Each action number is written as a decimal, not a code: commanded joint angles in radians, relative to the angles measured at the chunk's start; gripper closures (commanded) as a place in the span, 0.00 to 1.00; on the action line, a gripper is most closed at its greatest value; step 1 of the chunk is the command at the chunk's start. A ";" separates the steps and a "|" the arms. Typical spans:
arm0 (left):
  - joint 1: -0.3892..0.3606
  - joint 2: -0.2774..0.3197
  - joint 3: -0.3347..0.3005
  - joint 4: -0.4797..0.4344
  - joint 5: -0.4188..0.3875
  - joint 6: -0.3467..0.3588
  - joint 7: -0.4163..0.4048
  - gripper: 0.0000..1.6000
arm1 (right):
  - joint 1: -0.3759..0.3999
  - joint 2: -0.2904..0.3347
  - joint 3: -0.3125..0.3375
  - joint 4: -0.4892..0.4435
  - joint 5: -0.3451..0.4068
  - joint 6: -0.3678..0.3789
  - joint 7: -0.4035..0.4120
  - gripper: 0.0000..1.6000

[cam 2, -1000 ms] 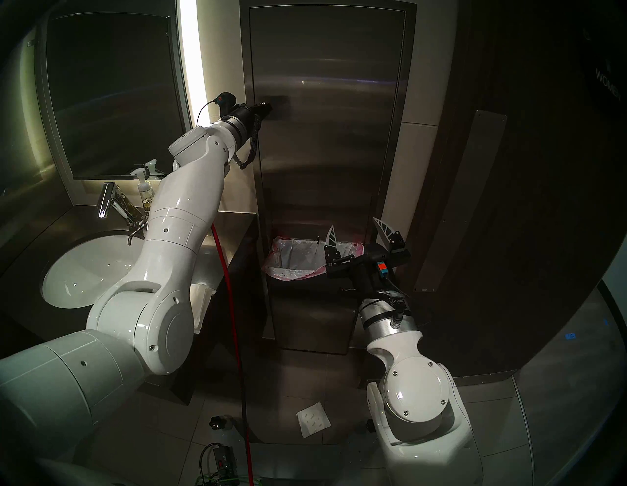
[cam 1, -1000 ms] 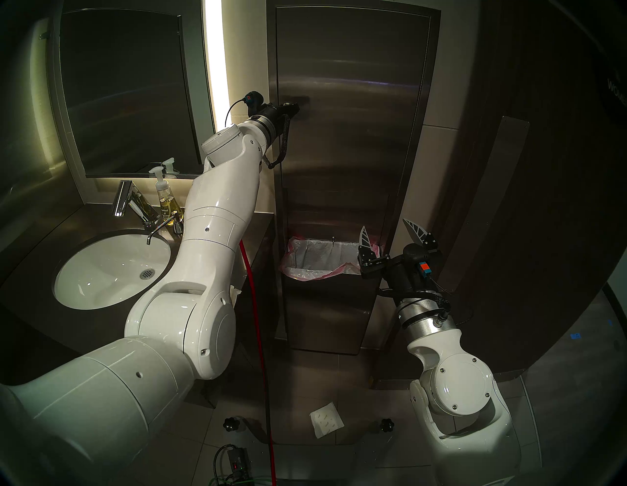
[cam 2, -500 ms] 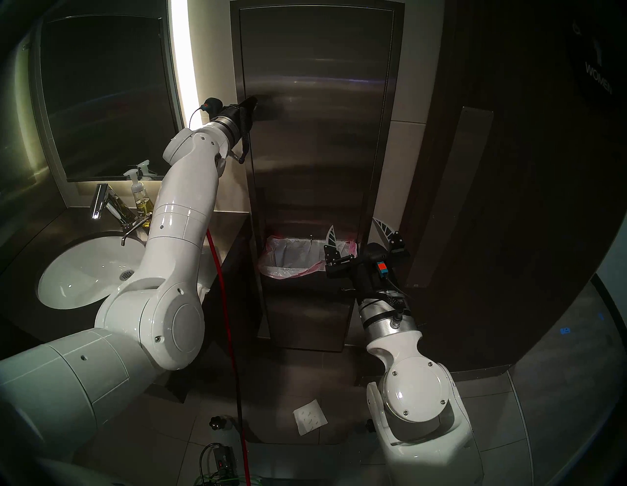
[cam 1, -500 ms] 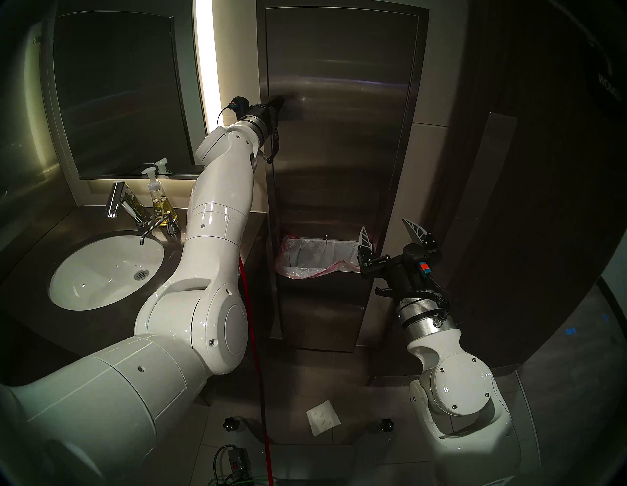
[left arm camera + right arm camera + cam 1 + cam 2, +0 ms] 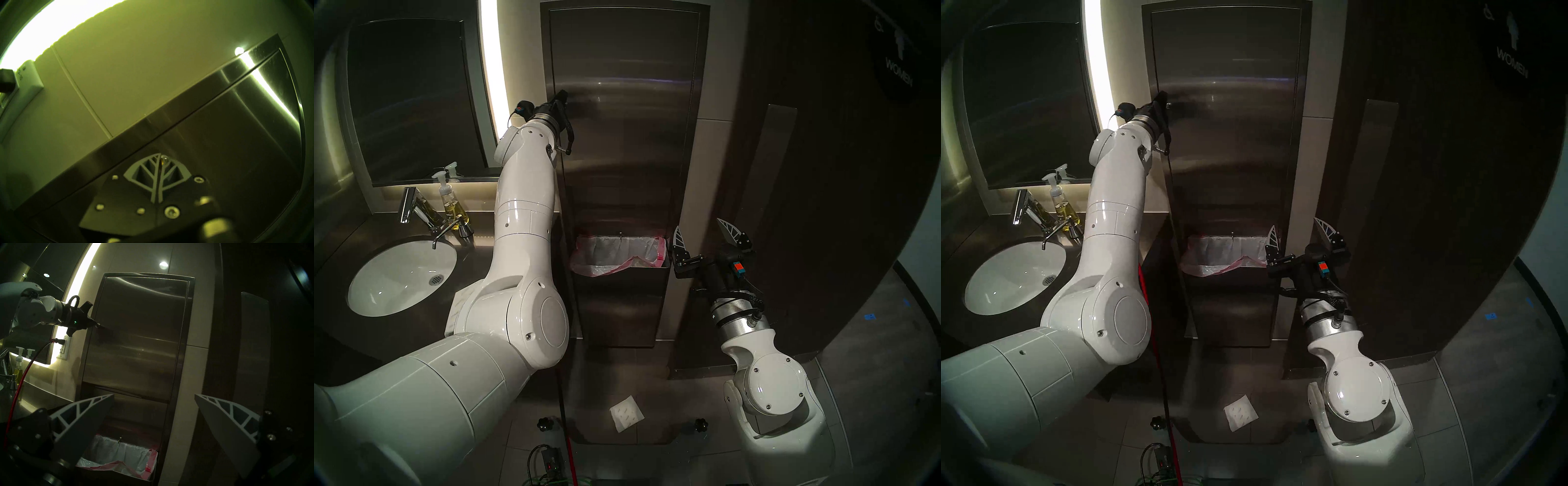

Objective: Twist key and close towel dispenser

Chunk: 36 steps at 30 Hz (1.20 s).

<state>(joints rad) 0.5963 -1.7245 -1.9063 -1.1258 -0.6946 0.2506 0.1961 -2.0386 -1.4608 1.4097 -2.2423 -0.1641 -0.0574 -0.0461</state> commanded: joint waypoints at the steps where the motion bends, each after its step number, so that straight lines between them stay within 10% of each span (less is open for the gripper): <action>1: -0.031 0.078 -0.105 -0.020 0.050 -0.111 0.130 1.00 | 0.007 0.000 0.001 -0.013 -0.001 -0.002 -0.001 0.00; 9: -0.062 0.044 -0.126 -0.044 0.152 -0.240 0.289 1.00 | 0.007 0.004 0.000 -0.016 0.000 0.000 -0.004 0.00; 10: -0.051 0.063 -0.075 -0.051 0.179 -0.247 0.232 0.09 | 0.007 0.005 0.000 -0.016 0.001 0.000 -0.005 0.00; 12: -0.050 0.074 -0.039 -0.061 0.198 -0.222 0.204 0.00 | 0.007 0.005 0.000 -0.015 0.001 0.000 -0.005 0.00; 23: -0.040 0.020 0.122 -0.139 0.379 -0.176 0.041 0.00 | 0.007 0.009 -0.002 -0.009 0.004 -0.002 -0.009 0.00; 36: 0.176 0.148 0.336 -0.190 0.638 -0.192 -0.178 0.00 | 0.009 0.014 -0.004 -0.009 0.007 -0.002 -0.014 0.00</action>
<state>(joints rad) 0.6684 -1.6631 -1.6674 -1.2844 -0.1563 0.0727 0.1058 -2.0365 -1.4460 1.4041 -2.2390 -0.1558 -0.0575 -0.0596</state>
